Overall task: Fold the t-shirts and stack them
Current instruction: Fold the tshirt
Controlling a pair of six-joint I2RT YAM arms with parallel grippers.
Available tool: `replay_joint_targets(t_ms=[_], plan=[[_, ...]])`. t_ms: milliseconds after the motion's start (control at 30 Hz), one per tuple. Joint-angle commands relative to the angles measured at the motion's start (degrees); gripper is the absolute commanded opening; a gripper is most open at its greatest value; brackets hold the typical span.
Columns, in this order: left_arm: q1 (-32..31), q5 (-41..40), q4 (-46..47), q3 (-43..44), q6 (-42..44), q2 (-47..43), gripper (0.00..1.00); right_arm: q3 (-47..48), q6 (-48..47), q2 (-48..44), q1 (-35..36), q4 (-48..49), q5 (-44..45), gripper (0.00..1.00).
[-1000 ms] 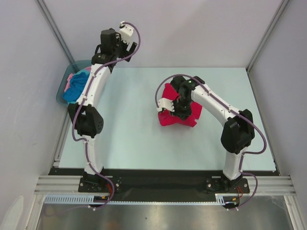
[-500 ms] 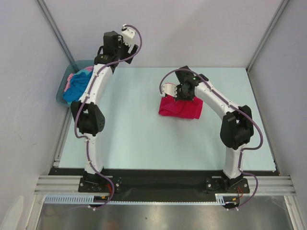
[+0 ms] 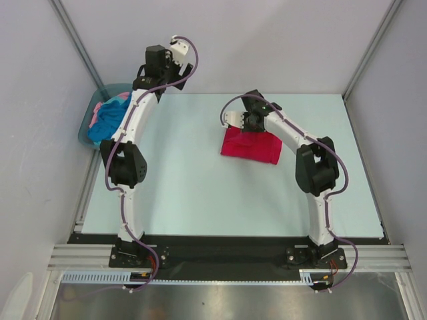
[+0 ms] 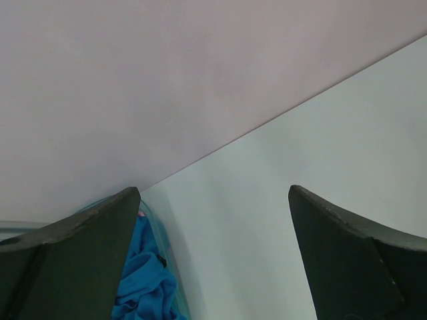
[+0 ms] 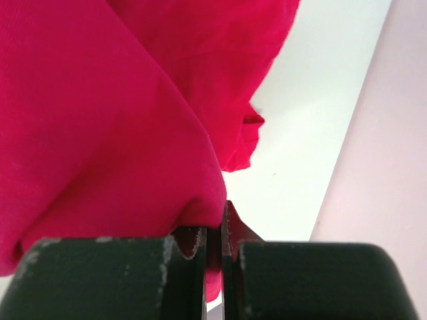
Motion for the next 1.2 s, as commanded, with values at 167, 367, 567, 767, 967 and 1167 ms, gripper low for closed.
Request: replay_joint_targets(t_ms=[167, 367, 567, 767, 967, 1167], plan=[[0.7, 0.1, 1.7, 2.0, -1.4, -0.1, 1.0, 5.2, -1.6, 4.4, -1.1, 6.3, 2.9, 0.0], [0.8, 0.0, 1.7, 2.3, -1.7, 0.1, 1.0, 5.6, -0.6, 7.8, -0.6, 11.7, 6.9, 0.3], [1.1, 0.0, 1.6, 1.9, -2.4, -0.2, 1.0, 5.2, 2.7, 8.5, 0.0, 16.9, 9.7, 1.0], [1.3, 0.0, 1.6, 0.5, -3.3, -0.9, 1.0, 5.5, 5.0, 4.8, 0.6, 18.8, 11.5, 0.99], [1.4, 0.3, 1.8, -0.8, -4.6, -1.6, 1.0, 3.1, 6.1, -1.6, 1.3, 10.3, 9.0, 0.9], [1.4, 1.5, 1.7, -1.7, -6.9, -2.0, 1.0, 0.8, 6.9, -3.3, 0.2, 14.7, 12.2, 0.88]])
